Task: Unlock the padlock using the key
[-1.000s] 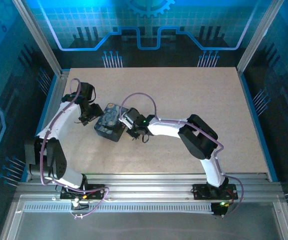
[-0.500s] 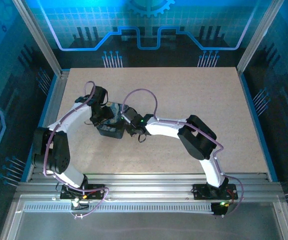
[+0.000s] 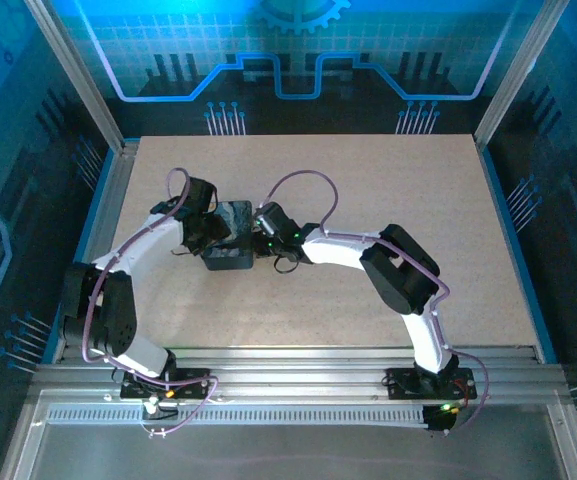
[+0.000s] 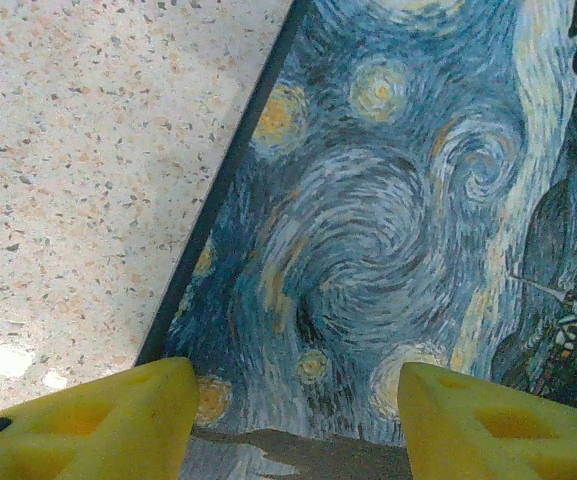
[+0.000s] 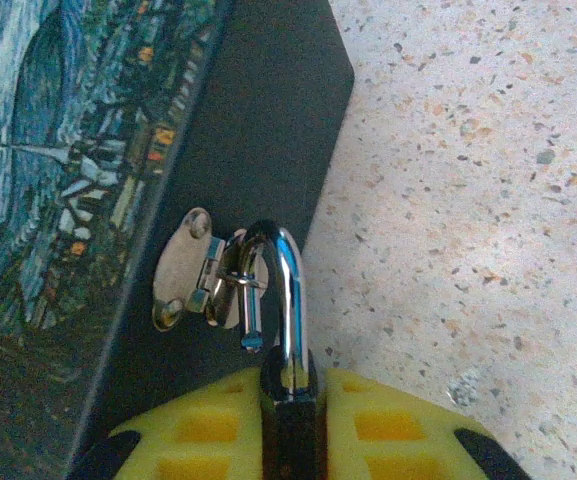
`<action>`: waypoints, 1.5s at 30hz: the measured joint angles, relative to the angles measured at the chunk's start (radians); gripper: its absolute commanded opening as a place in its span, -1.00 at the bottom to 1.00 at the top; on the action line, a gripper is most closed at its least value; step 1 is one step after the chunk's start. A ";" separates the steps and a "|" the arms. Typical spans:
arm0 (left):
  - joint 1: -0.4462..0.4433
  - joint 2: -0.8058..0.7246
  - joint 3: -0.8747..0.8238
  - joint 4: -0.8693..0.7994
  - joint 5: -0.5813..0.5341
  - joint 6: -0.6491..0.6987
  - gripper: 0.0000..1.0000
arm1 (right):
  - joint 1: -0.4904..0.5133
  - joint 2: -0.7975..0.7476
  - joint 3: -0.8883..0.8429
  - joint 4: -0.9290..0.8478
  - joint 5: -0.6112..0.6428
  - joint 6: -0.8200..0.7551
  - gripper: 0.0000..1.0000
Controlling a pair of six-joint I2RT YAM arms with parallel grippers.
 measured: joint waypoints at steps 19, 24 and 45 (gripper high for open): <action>0.029 0.000 0.002 -0.002 0.040 -0.001 0.15 | -0.130 -0.061 -0.082 0.082 -0.364 -0.051 -0.23; 0.032 0.000 0.007 -0.008 0.047 -0.001 0.15 | -0.114 -0.031 -0.049 0.045 -0.359 -0.089 -0.22; 0.035 0.000 0.008 -0.021 0.047 0.000 0.13 | -0.092 0.054 -0.013 0.023 -0.296 -0.122 -0.33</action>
